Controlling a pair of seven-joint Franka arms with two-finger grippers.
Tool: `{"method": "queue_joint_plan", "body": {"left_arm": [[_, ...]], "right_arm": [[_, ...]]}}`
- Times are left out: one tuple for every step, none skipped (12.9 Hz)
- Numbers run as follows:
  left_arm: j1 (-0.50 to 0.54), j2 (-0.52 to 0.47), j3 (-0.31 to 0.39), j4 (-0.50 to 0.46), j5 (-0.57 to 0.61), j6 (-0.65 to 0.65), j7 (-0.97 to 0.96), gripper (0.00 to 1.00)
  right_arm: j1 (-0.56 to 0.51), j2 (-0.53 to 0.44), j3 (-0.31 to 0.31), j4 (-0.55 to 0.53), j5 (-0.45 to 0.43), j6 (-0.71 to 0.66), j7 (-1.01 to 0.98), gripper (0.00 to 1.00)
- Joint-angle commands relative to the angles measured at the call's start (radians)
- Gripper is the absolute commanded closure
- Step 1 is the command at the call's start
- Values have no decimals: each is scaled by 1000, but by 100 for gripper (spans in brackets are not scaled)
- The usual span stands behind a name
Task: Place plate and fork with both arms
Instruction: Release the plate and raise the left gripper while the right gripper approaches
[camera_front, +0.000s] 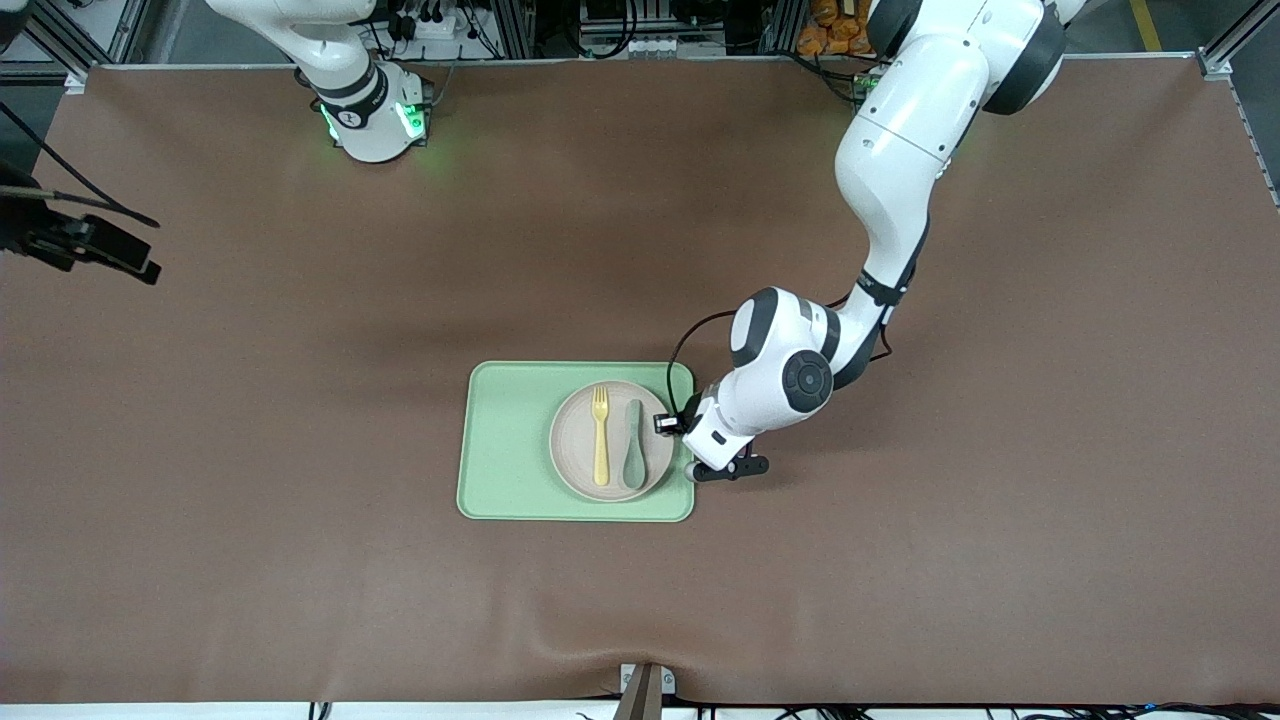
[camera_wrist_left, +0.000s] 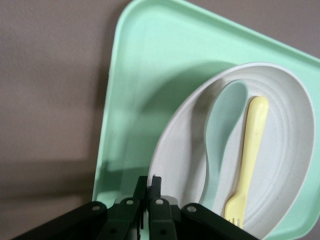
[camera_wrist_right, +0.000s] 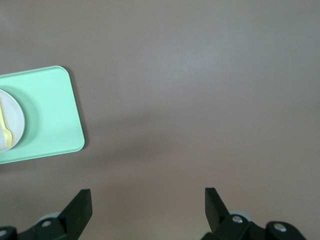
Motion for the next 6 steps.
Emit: {"method": "queue_joint_plan", "body": {"left_arm": [[-25,28,12,32,-9,30,-19,100],[-26,28,12,32,-9,30,-21,100],[-25,26,12,32,-9,30,-24,77],[-25,20,12,32,-9,30,-46,43],[-26,14,17,31,-1,31,-68,0],[-28,6,20,32,0,31,-74,0]], "right_arm": [[4,79,11,28,5,4,-5,0],[2,85,12,30,10,4,-5,0],[4,102,13,30,11,2,-3,0],[11,107,15,30,13,2,-3,0],[34,111,15,30,13,2,0,0],[56,120,15,31,13,4,0,0]]}}
